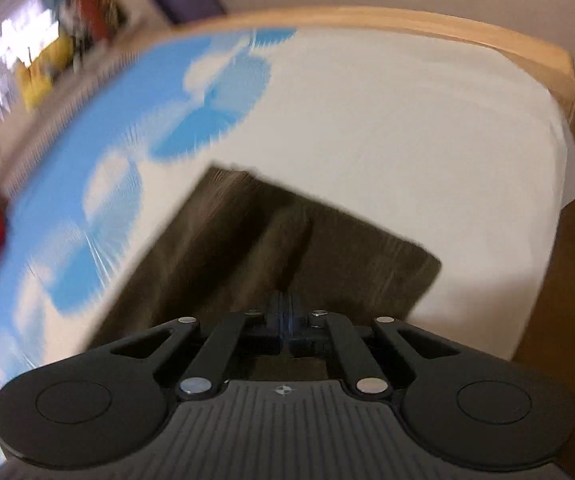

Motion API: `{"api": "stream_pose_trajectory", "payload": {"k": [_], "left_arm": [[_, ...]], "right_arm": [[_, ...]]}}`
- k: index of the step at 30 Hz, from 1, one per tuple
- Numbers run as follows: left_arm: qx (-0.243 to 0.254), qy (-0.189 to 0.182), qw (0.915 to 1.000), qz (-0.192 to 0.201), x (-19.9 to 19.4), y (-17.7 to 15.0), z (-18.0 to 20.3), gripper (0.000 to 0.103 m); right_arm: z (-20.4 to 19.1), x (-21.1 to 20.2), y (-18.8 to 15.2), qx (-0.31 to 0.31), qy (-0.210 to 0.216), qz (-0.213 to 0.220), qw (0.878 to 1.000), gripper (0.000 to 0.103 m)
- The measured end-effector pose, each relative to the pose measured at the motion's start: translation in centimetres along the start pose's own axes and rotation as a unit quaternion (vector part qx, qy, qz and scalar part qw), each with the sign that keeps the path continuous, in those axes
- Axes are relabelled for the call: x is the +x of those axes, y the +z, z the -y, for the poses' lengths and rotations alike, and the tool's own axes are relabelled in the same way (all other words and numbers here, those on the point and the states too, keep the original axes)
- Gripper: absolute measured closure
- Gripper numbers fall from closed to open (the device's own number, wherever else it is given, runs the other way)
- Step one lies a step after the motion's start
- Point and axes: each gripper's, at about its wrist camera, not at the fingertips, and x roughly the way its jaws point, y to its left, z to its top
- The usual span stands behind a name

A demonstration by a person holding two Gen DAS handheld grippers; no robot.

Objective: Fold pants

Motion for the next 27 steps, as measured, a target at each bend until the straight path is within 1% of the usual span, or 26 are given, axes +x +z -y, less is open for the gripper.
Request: {"api": "stream_pose_trajectory", "payload": {"k": [2,3,4,5,6,7,8,10,11,12,13,14,16,17,18,20,21,23,25,26,27], "left_arm": [[-0.017,-0.009,0.9998,0.001,-0.1,0.1,-0.5,0.067],[-0.021,-0.012,0.9997,0.001,-0.2,0.1,-0.6,0.067],[-0.026,-0.015,0.9996,0.001,-0.2,0.1,-0.7,0.067],[-0.028,-0.016,0.9995,0.001,-0.2,0.1,-0.9,0.067],[-0.029,-0.019,0.9994,0.001,-0.2,0.2,-1.1,0.066],[-0.031,-0.021,0.9993,0.002,-0.3,0.1,-1.1,0.066],[-0.031,-0.023,0.9992,0.002,-0.3,0.2,-1.2,0.065],[-0.029,-0.029,0.9991,-0.002,-0.2,0.1,-1.2,0.060],[-0.025,-0.036,0.9990,-0.006,-0.1,0.1,-1.1,0.052],[-0.018,-0.045,0.9988,-0.011,0.0,0.1,-1.0,0.045],[-0.009,-0.050,0.9986,-0.013,0.1,0.0,-0.7,0.045],[0.003,-0.043,0.9990,-0.010,0.0,0.0,-0.4,0.044],[0.011,-0.023,0.9997,0.000,0.1,0.1,-0.1,0.047],[0.002,-0.022,0.9998,0.000,0.2,0.2,-0.3,0.053],[-0.008,-0.022,0.9997,0.002,0.2,0.2,-0.5,0.068],[-0.010,-0.018,0.9997,0.010,0.0,0.2,-0.6,0.085],[-0.010,-0.023,0.9995,0.021,-0.5,0.2,-0.6,0.089],[-0.003,-0.032,0.9982,0.052,-1.9,0.0,-0.5,0.090],[0.006,-0.045,0.9955,0.083,-3.4,-0.3,-0.7,0.090],[0.010,-0.055,0.9941,0.093,-4.1,-0.5,-1.0,0.090],[0.016,-0.058,0.9937,0.094,-4.6,-0.8,-1.2,0.090]], "right_arm": [[0.7,1.2,0.2,0.027,0.028,-0.013,0.999,0.099],[0.9,1.9,0.1,0.036,0.036,-0.022,0.998,0.099],[0.9,2.5,0.2,0.043,0.040,-0.028,0.998,0.096],[0.9,3.2,0.2,0.049,0.042,-0.029,0.998,0.091],[0.7,3.7,0.2,0.051,0.041,-0.026,0.998,0.089],[0.4,4.4,0.5,0.053,0.041,-0.022,0.998,0.083],[0.3,5.0,0.6,0.056,0.040,-0.021,0.997,0.074],[0.4,6.3,0.9,0.066,0.036,-0.027,0.997,0.062],[0.3,6.9,0.9,0.065,0.029,-0.035,0.997,0.062],[0.2,7.4,1.0,0.063,0.025,-0.040,0.997,0.062],[0.0,7.7,0.9,0.057,0.021,-0.042,0.997,0.062],[-0.2,7.7,1.0,0.046,0.014,-0.038,0.998,0.073],[-0.9,7.4,1.3,0.024,0.002,-0.024,0.999,0.099],[-1.0,7.1,1.3,0.022,0.005,-0.016,1.000,0.099],[-1.2,6.5,1.4,0.019,0.008,-0.007,1.000,0.099],[-1.6,4.6,1.8,0.017,0.014,0.023,1.000,0.100],[-1.7,3.3,2.1,0.017,0.017,0.042,0.999,0.100],[-1.6,-0.1,2.4,0.011,0.013,0.090,0.996,0.101],[-0.8,-2.7,2.5,0.016,-0.003,0.120,0.993,0.101],[-0.1,-2.9,2.5,0.021,-0.015,0.115,0.993,0.101],[0.9,-2.7,2.4,0.032,-0.028,0.098,0.994,0.101]]}}
